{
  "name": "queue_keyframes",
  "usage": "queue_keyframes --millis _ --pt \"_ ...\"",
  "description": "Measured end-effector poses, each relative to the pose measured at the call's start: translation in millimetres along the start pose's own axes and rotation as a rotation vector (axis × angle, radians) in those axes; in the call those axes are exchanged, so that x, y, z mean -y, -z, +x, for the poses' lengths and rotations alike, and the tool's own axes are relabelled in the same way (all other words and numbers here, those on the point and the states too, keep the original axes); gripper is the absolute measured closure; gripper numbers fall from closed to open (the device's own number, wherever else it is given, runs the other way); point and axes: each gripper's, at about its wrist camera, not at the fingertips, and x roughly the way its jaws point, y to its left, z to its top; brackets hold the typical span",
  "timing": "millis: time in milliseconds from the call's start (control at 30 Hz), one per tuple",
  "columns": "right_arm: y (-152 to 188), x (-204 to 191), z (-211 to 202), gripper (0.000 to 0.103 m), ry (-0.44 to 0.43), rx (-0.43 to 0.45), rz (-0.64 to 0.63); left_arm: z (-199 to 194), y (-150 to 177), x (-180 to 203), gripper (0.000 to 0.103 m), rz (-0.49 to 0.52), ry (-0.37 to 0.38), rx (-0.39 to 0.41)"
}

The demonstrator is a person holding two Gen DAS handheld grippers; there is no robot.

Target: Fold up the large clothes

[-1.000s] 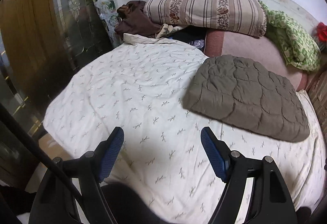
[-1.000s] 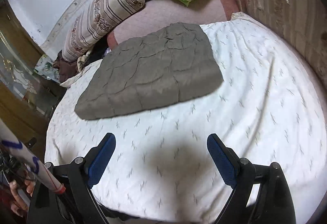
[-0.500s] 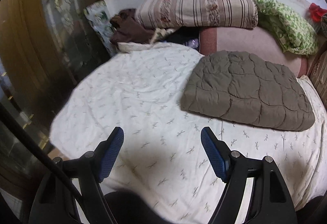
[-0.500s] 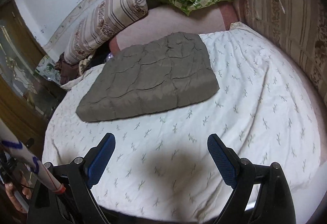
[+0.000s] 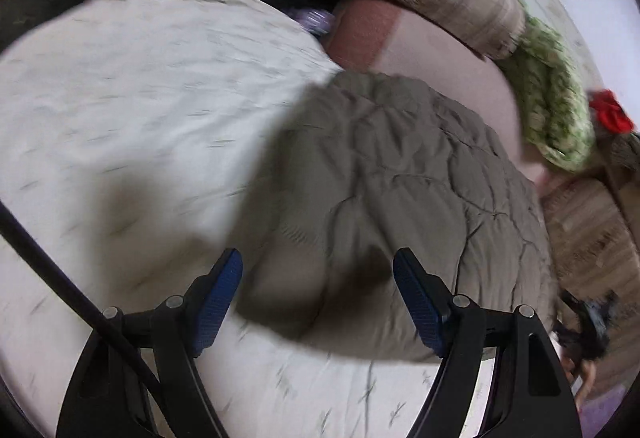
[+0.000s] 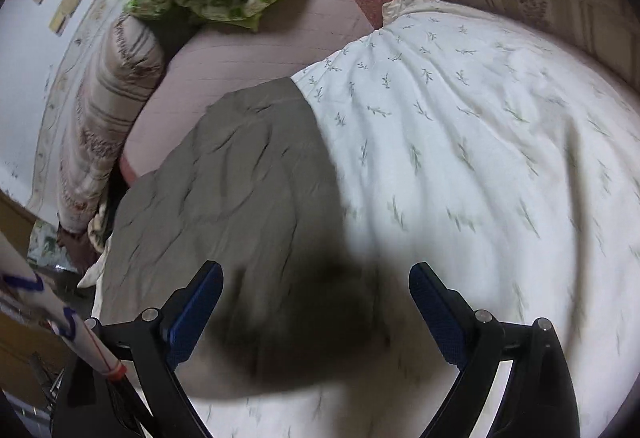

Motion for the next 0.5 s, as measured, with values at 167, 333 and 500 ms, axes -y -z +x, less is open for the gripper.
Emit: queue_keyframes --millis 167,333,500 --pt "-21 -1 48 0.006 -0.092 -0.113 -0.049 44 -19 6 0.016 0.036 0.157 -0.050" --pt "-29 -5 86 0.005 -0.231 -0.213 -0.054 66 -29 18 0.003 0.074 0.163 -0.068" --pt "-29 -17 84 0.026 -0.240 -0.202 -0.060 61 -28 47 0.019 0.121 0.085 -0.066"
